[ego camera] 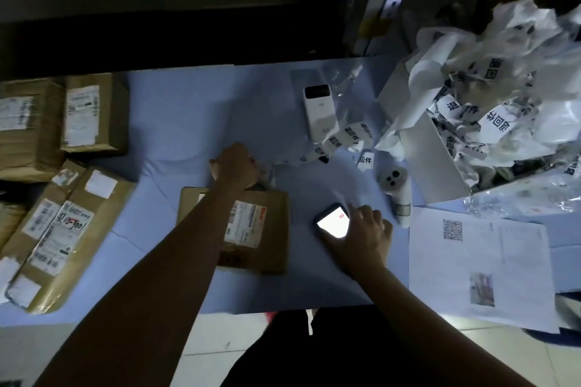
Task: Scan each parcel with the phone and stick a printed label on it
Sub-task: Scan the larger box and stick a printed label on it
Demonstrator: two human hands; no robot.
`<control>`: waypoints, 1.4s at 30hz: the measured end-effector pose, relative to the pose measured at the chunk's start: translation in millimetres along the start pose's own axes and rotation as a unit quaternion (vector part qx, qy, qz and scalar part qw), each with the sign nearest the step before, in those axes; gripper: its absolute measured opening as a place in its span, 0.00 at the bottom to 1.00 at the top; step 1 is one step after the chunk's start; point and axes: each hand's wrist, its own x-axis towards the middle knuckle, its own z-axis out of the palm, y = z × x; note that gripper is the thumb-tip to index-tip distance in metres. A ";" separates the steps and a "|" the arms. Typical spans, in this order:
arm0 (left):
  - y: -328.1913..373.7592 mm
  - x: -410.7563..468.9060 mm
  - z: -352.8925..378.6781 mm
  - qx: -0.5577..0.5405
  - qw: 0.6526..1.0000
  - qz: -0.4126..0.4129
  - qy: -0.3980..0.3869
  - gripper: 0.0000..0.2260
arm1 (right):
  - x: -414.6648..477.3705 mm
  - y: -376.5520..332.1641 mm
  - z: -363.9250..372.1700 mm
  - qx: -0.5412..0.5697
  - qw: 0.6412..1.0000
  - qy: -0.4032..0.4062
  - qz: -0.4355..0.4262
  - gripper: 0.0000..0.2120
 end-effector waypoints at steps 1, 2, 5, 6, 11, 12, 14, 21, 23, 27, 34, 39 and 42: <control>-0.1 0.4 -5.0 -0.063 0.998 0.017 -0.006 0.13 | 2.7 -4.6 -8.4 0.033 0.999 0.024 -0.002 0.36; 0.9 -0.8 -11.8 -0.122 0.992 0.035 -0.005 0.13 | 6.4 -10.6 -17.8 0.094 0.994 0.045 -0.014 0.31; 12.3 -15.8 -31.1 -0.227 0.971 0.078 0.014 0.08 | 17.2 -39.7 -51.8 0.318 0.940 0.057 -0.111 0.15; 17.2 -22.6 -35.8 -0.267 0.960 0.081 0.018 0.07 | 18.6 -52.1 -63.7 0.357 0.921 0.059 -0.144 0.12; 25.0 -51.3 -53.4 -0.398 0.911 0.097 0.045 0.07 | 16.9 -93.6 -99.1 0.351 0.894 0.148 -0.238 0.19; 24.4 -55.0 -57.6 -0.407 0.908 0.093 0.041 0.07 | 18.1 -95.9 -100.9 0.308 0.902 0.162 -0.254 0.21; 21.2 -61.3 -66.3 -0.425 0.900 0.087 0.029 0.06 | 22.1 -96.9 -104.2 0.254 0.910 0.182 -0.272 0.22; 14.3 -81.6 -95.0 -0.498 0.864 0.073 -0.014 0.05 | 21.8 -100.7 -119.1 0.220 0.894 0.232 -0.315 0.06; 14.5 -86.6 -101.6 -0.522 0.851 0.017 -0.056 0.12 | 16.0 -101.2 -126.0 0.333 0.878 0.212 -0.271 0.07; 13.6 -106.6 -104.5 -0.591 0.779 0.006 -0.210 0.20 | -0.5 -98.9 -137.5 0.536 0.822 0.099 -0.165 0.12; 26.9 -137.3 -111.4 -0.635 0.749 0.155 -0.107 0.16 | -31.4 -95.6 -147.8 0.672 0.725 0.039 -0.145 0.04; 31.5 -149.6 -116.4 -0.621 0.751 0.225 -0.007 0.10 | -44.5 -92.6 -153.9 0.710 0.685 0.038 -0.161 0.04; 29.6 -151.0 -117.1 -0.605 0.763 0.225 0.024 0.09 | -48.7 -88.6 -154.8 0.723 0.674 0.035 -0.149 0.04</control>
